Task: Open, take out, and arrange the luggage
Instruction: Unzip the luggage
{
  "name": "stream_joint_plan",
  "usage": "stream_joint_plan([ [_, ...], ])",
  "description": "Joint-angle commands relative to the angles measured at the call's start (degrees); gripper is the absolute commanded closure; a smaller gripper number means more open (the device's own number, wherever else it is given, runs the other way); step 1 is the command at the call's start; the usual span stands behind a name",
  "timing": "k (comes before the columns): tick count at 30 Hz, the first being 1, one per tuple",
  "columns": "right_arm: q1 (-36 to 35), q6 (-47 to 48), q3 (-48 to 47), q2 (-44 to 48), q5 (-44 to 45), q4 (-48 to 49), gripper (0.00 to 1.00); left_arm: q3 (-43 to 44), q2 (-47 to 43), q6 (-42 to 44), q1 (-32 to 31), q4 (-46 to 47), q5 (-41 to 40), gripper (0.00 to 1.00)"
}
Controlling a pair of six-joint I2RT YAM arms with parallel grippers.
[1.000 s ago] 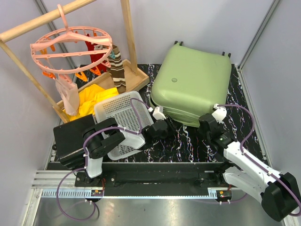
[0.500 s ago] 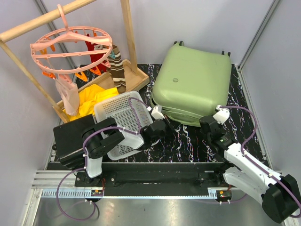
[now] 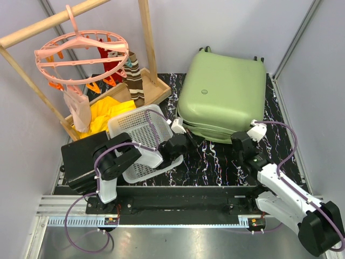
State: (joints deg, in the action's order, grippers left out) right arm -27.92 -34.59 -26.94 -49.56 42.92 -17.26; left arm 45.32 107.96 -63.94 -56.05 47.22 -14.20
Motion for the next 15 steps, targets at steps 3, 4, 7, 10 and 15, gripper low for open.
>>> stream_joint_plan([
  [3,4.8,1.4,-2.7,-0.1,7.9,2.9,1.00,2.1,1.1,0.3,6.0,2.3,-3.1,1.00],
  [4,5.1,1.6,-2.9,-0.8,7.8,2.9,1.00,2.4,1.4,0.2,6.7,2.2,-2.9,1.00],
  [7,5.9,2.4,-4.3,-3.6,7.6,2.9,1.00,3.9,2.2,0.3,7.9,1.6,-1.7,1.00],
  [10,7.4,3.2,-5.4,-5.7,7.4,2.8,1.00,5.7,3.0,0.3,9.2,0.9,-0.6,1.00],
  [15,8.2,6.1,-6.4,-6.2,3.6,2.9,1.00,6.9,2.8,2.6,10.8,0.9,0.8,1.00],
])
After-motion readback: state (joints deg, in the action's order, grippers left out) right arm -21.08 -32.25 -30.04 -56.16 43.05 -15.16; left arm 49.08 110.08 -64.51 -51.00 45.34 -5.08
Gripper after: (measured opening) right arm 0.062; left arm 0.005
